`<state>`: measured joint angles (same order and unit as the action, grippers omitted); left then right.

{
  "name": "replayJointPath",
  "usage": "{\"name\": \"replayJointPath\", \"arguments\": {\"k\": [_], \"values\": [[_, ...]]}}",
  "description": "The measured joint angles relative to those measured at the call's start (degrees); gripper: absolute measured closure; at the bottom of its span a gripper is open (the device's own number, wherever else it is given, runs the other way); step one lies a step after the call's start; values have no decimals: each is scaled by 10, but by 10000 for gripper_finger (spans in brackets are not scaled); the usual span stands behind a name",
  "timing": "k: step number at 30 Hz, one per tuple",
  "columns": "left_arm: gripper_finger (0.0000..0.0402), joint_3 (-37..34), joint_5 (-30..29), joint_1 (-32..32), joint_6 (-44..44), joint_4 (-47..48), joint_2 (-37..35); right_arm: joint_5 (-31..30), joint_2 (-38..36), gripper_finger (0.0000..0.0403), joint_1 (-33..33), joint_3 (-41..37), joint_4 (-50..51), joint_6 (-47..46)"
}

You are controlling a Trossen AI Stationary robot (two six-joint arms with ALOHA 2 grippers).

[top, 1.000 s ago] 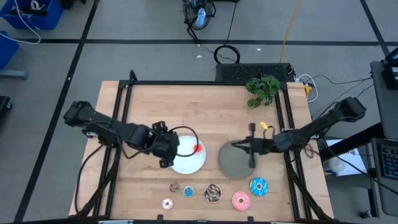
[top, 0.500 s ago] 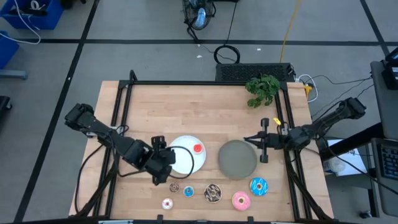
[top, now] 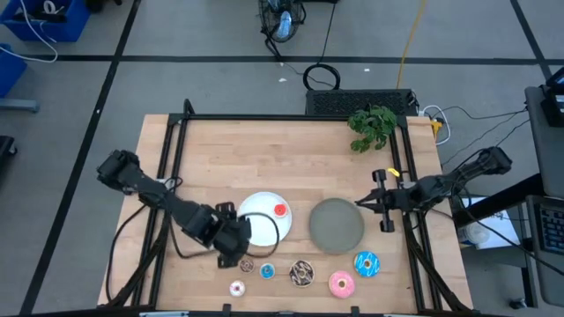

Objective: Pick & Place donuts
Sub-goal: Put the small white donut on the white plate

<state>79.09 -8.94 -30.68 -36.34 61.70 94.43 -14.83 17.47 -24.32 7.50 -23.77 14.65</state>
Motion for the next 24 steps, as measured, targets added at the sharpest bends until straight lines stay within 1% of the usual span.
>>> {"name": "replayJointPath", "arguments": {"k": [4, 8, 10, 12, 14, 18, 21, 22, 24], "values": [[53, 0, 30, -23, -6, -18, 36, 0, -14, 403, 0, -3, 1, -3], [53, 0, 106, -49, -11, -72, 65, 0, -16, 403, 0, -3, -13, -1], [53, 0, 127, -66, -13, -116, 67, 0, -13, 403, 0, -3, -11, 1], [53, 0, 112, -83, -35, -139, 67, 0, -11, 403, 0, -4, -4, 0], [53, 0, 90, -94, -63, -135, 67, -8, -7, 403, 0, -10, -13, -1], [53, 0, 59, -113, -100, -124, 68, -46, -5, 403, 0, -18, -51, -4], [53, 0, 37, -117, -141, -123, 68, -59, -6, 403, 0, -18, -60, -3], [53, 0, 33, -115, -162, -123, 72, -61, -6, 403, 0, -19, -57, -3], [53, 0, 45, -109, -184, -119, 84, -61, -6, 403, 0, -19, -57, 0]]}}
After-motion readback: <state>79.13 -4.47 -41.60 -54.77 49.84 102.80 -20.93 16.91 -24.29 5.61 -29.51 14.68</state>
